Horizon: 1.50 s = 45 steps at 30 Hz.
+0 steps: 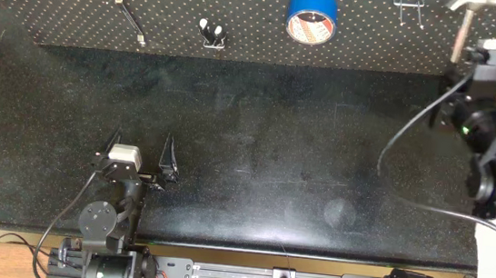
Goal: Place Tools Onto Pegboard
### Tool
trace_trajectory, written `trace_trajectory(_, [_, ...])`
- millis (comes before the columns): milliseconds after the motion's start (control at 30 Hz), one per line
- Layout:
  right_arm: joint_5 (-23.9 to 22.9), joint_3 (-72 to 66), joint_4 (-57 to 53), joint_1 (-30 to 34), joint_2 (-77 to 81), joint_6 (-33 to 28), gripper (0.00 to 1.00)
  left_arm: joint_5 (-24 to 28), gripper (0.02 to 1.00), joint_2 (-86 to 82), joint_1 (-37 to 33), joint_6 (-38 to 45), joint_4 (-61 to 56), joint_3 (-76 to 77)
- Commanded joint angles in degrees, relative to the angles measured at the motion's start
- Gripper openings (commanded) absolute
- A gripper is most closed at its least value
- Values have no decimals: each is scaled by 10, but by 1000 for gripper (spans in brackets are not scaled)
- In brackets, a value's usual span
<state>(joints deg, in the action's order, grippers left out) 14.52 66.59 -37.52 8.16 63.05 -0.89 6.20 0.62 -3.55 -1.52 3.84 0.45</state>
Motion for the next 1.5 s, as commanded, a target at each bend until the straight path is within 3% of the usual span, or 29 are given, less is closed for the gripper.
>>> trace_trajectory(33, [5,1,8,-39,19,13,73,-4,993,-4,2,3,3,-1])
trace_trajectory(1133, [1,1,60,-56,194,10,84,-4,993,-4,2,3,4,-1])
trace_trajectory(1167, [1,1,59,-56,194,11,242,-4,996,-4,2,3,4,-1])
trace_trajectory(1267, [1,1,59,-56,194,11,424,-4,993,-4,2,3,3,-1])
trace_trajectory(1300, [1,1,59,-56,194,11,564,-4,996,-4,2,3,4,-1])
trace_trajectory(1333, [1,1,59,-56,194,11,893,-4,996,-4,2,3,3,-1])
trace_trajectory(1367, [1,1,59,-56,194,11,993,-4,996,-4,2,3,3,-1])
trace_trajectory(1500, [1,-1,60,-56,191,10,998,-4,998,-4,2,3,3,-1])
